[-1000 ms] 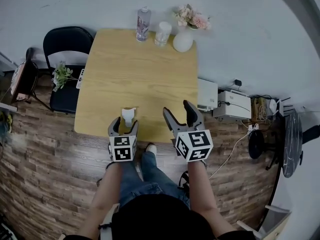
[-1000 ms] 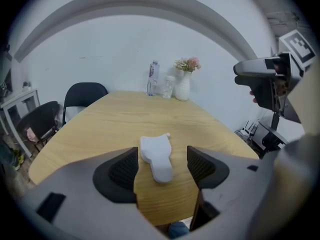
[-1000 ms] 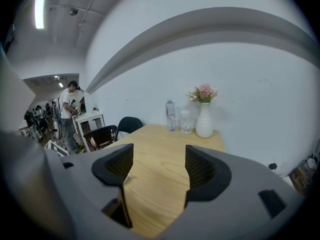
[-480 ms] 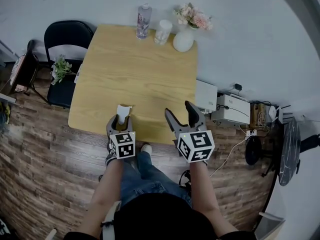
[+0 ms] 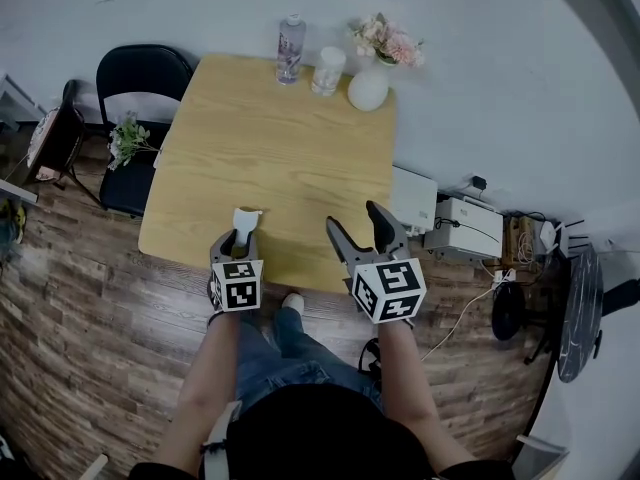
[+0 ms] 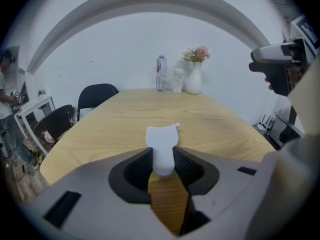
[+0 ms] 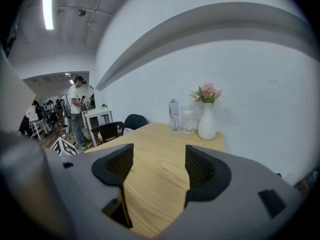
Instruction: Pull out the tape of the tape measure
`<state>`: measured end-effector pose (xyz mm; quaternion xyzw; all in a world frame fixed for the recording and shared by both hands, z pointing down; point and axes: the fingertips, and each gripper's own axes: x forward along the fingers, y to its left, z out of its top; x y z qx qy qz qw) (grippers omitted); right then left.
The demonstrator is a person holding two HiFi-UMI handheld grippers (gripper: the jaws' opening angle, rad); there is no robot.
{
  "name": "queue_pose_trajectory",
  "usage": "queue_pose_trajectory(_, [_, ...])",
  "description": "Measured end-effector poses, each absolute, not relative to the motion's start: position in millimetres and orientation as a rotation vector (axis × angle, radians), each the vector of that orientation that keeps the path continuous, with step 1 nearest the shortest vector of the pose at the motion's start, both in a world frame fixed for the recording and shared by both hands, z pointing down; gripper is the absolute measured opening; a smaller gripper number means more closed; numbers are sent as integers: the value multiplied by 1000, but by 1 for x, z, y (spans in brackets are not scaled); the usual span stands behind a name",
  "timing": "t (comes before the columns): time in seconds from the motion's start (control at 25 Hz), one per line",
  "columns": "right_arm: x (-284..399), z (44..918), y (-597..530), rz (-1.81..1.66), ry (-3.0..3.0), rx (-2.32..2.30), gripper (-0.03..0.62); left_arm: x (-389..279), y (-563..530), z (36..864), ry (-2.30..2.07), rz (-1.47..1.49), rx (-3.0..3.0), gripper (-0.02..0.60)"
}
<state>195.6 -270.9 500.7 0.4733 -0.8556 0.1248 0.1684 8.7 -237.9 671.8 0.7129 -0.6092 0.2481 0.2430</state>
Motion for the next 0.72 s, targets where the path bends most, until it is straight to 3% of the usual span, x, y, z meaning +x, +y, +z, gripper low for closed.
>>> queue_pose_trajectory(0.4, [184,469,-272,286,-2531,1317,333,2,-253,610,-1627,602,2054,138])
queue_pose_trajectory(0.72, [180,439,-275,193,-2569,1376,286,-9,-272,553,-1585,519,2118,138])
